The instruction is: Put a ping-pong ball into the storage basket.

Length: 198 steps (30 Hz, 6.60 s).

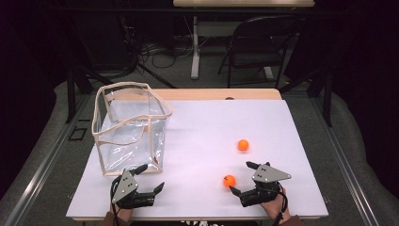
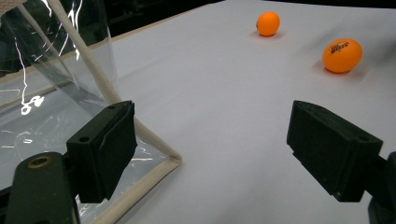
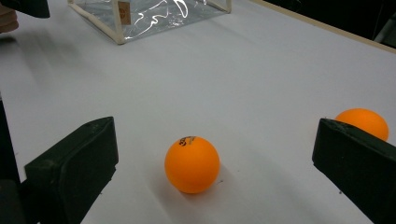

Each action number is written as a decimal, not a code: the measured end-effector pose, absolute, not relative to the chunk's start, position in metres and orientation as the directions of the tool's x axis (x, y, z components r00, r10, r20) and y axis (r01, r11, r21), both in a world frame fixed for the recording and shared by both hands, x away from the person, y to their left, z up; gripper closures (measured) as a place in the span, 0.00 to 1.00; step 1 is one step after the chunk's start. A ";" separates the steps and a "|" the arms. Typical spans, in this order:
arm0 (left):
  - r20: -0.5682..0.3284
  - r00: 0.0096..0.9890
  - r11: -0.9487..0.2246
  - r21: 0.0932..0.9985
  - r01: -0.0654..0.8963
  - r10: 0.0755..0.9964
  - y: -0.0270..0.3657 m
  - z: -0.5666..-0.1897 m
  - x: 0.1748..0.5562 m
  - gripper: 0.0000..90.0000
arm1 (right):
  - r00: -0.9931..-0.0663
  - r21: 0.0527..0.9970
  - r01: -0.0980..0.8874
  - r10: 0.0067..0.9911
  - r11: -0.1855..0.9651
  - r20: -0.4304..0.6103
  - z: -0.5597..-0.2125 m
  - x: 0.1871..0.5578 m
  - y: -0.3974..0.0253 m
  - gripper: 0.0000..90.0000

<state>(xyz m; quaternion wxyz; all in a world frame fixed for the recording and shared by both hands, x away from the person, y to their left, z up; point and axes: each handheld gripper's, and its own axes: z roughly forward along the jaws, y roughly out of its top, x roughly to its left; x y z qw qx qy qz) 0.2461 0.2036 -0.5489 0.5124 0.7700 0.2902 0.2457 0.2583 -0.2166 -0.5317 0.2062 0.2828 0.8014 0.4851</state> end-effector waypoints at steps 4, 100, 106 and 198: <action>0.084 0.711 -0.310 0.931 0.195 0.698 0.203 -0.549 0.246 0.18 | -0.759 0.884 0.268 0.649 0.383 -0.051 -0.531 0.261 -0.212 0.00; 0.085 0.731 -0.330 0.923 0.197 0.677 0.200 -0.550 0.250 0.18 | -0.739 0.741 0.403 0.669 0.537 -0.082 -0.541 0.272 -0.182 0.56; 0.083 0.730 -0.328 0.923 0.199 0.678 0.200 -0.549 0.249 0.18 | -0.731 0.763 0.393 0.677 0.514 -0.080 -0.538 0.271 -0.183 0.56; 0.084 0.740 -0.331 0.923 0.194 0.667 0.196 -0.551 0.250 0.18 | -0.726 0.871 0.272 0.681 0.408 -0.093 -0.502 0.310 -0.161 0.57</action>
